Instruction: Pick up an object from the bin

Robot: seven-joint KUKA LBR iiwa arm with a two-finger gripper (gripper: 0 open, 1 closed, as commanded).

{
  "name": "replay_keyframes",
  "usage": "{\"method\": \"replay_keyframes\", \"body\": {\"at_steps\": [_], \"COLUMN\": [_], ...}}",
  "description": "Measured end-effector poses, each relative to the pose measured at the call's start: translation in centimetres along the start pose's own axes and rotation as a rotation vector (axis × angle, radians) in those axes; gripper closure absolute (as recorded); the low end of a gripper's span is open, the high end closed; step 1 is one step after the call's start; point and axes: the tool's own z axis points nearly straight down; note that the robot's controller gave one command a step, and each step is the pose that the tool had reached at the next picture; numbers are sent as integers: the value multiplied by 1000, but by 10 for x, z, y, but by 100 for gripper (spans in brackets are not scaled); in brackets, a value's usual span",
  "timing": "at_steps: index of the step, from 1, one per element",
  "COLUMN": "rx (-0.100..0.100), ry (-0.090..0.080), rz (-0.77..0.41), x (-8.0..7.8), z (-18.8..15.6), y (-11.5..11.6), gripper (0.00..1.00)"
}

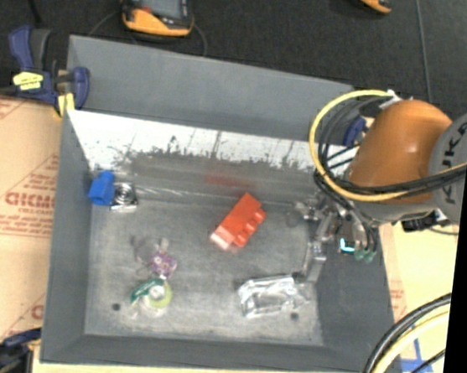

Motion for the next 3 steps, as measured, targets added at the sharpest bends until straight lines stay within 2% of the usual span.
{"method": "replay_keyframes", "body": {"at_steps": [1,2,3], "rx": [0,2,2], "ry": [-2,-12,-9], "rz": [-249,-398,-515], "x": [64,70,55], "z": [110,77,78], "y": [17,6,-8], "gripper": [0,0,0]}}
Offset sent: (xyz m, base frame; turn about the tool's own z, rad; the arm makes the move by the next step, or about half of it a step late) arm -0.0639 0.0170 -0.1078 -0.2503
